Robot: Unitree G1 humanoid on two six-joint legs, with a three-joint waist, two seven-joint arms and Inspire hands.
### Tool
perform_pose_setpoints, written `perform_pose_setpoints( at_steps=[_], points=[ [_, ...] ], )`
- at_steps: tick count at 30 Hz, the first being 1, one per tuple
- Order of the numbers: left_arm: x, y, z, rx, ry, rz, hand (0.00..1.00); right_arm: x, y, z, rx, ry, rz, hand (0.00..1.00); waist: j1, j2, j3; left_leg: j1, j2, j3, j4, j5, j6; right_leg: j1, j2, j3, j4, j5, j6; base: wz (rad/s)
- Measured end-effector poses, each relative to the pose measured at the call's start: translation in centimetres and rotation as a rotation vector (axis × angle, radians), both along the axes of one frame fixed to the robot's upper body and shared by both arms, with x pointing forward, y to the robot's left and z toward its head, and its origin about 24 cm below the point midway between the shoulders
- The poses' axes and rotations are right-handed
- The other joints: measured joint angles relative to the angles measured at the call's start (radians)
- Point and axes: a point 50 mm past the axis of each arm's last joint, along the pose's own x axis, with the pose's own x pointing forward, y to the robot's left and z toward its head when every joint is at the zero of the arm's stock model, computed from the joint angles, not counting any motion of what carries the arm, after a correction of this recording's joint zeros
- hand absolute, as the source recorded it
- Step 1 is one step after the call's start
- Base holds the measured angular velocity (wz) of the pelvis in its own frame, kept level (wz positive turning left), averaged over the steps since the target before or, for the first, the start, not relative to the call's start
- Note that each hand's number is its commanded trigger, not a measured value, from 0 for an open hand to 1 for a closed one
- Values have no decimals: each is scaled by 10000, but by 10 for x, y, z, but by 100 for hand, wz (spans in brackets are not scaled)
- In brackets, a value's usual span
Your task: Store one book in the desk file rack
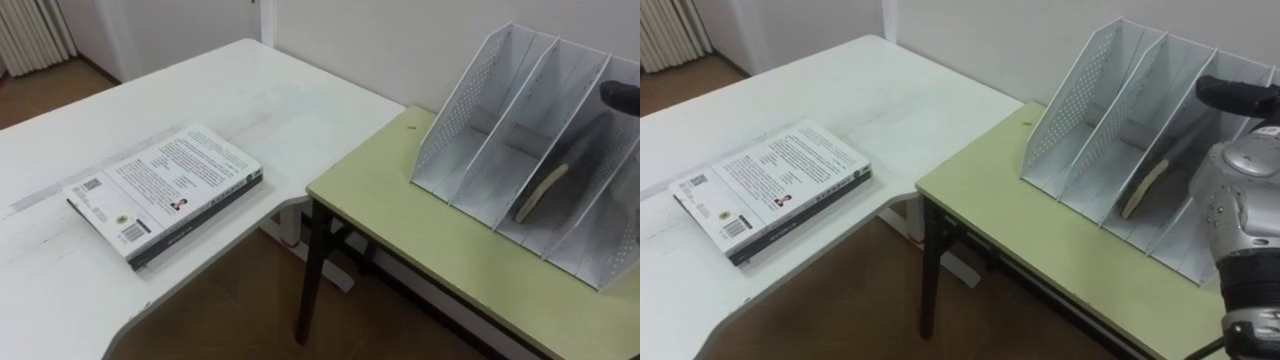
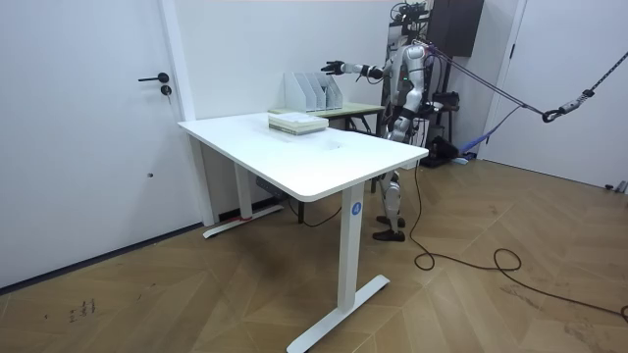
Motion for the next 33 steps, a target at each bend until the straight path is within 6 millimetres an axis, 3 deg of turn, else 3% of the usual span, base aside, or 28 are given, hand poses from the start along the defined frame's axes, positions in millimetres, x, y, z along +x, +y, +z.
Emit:
perform_pose_setpoints(
  at_steps=[14, 16, 25, 28, 31, 33],
  points=[
    [0, 6, 1, 365, 84, 66, 0, 0, -2, 6, -319, -4, 29, 0, 2, 49, 32, -36, 0, 1, -18, 1, 4, -32, -5, 0, -4, 11, 4, 0],
    [0, 7, 1, 422, 102, 76, 0, 4, 2, 14, -416, -188, 174, 0, -30, 105, 67, -46, 0, 0, -35, 1, 4, -48, 1, 22, -4, 11, 4, 0],
    [2, 8, 2, 705, 133, 53, 0, 10, 28, 51, -1050, -1607, 1375, 0, -29, 153, 33, -26, 18, 108, -113, 7, -5, -112, 18, 84, -6, 11, 4, -2],
    [2, 9, 2, 699, 121, 62, 0, 11, 39, 63, -693, -2321, 2705, 0, -28, 141, 34, 19, 15, 119, -108, 8, -3, -77, 10, 148, -12, 11, 5, 0],
    [2, 9, 2, 729, 88, -31, 0, 12, 55, 73, 403, -3196, 4656, 0, -35, 138, 35, 103, 25, 173, -112, 7, -3, -30, 40, 521, -24, 10, 6, -6],
    [1, 12, 3, 815, 45, -185, 0, 9, 75, 82, 602, -3869, 6691, 0, -78, 131, 43, 136, 53, 186, -108, 6, -5, 15, 19, 625, -15, 10, 5, 0]
  ],
)
